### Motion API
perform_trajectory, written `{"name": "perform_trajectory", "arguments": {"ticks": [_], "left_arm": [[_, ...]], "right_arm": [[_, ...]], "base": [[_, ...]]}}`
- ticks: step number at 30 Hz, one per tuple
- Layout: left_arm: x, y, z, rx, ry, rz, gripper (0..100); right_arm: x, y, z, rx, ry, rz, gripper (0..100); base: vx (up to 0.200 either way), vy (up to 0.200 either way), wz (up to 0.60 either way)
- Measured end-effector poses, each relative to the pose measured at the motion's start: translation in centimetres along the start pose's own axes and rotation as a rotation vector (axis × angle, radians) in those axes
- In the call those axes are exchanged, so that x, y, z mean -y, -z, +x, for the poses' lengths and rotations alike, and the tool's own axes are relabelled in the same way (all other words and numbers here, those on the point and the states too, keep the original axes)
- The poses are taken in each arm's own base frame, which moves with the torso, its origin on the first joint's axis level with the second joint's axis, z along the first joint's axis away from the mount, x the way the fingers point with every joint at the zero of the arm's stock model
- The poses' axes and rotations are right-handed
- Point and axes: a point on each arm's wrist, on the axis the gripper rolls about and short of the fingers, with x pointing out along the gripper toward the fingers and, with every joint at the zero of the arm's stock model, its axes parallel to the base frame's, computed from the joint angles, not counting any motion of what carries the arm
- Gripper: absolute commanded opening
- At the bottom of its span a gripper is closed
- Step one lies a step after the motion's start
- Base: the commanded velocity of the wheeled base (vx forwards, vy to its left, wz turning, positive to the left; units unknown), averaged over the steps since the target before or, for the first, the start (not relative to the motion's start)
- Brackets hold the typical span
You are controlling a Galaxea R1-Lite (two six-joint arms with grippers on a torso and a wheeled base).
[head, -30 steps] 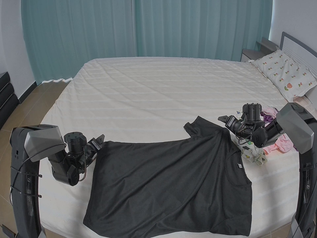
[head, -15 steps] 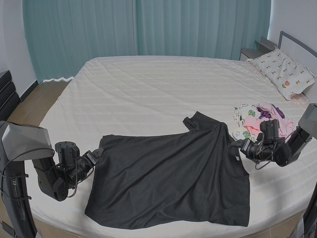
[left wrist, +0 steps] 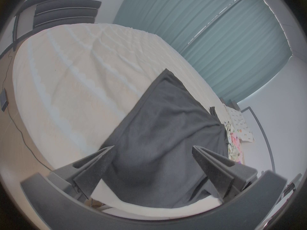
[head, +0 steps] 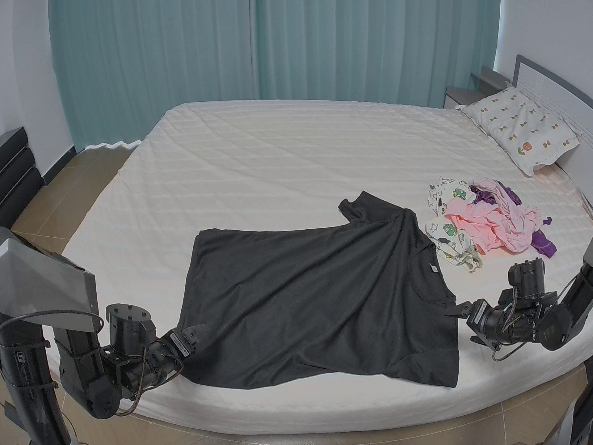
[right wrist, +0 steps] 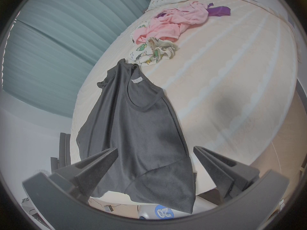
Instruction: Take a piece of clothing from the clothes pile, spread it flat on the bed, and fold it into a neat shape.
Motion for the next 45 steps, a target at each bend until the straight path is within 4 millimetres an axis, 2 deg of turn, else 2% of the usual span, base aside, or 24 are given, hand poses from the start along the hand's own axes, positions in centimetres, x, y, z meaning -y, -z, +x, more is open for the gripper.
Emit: {"name": "perform_trajectory", "arguments": {"ticks": [7,17,28,33,34,45], "left_arm": [[-0.7,1.1,-0.1,-0.048,-0.04,0.023,100],[-1.4,1.8,0.9,-0.073,-0.078,0.028,100],[-2.0,2.6,0.1,-0.053,-0.165,0.114,100],[-1.9,2.6,0.7,-0.035,-0.171,0.115,100],[-1.9,2.6,0.8,-0.033,-0.172,0.114,0],[-2.6,1.6,1.5,-0.001,-0.196,0.081,0]], "right_arm": [[0.7,1.1,0.4,-0.023,0.007,-0.007,100],[1.2,2.4,1.3,-0.071,0.04,-0.022,100],[1.7,3.1,1.0,-0.096,0.059,-0.052,100],[1.9,3.3,1.0,-0.109,0.061,-0.056,100],[1.8,3.3,1.0,-0.11,0.06,-0.057,100],[1.7,4.2,1.8,-0.152,0.07,-0.072,100]], "base": [[0.0,0.0,0.0],[0.0,0.0,0.0],[0.0,0.0,0.0],[0.0,0.0,0.0],[0.0,0.0,0.0],[0.0,0.0,0.0]]}}
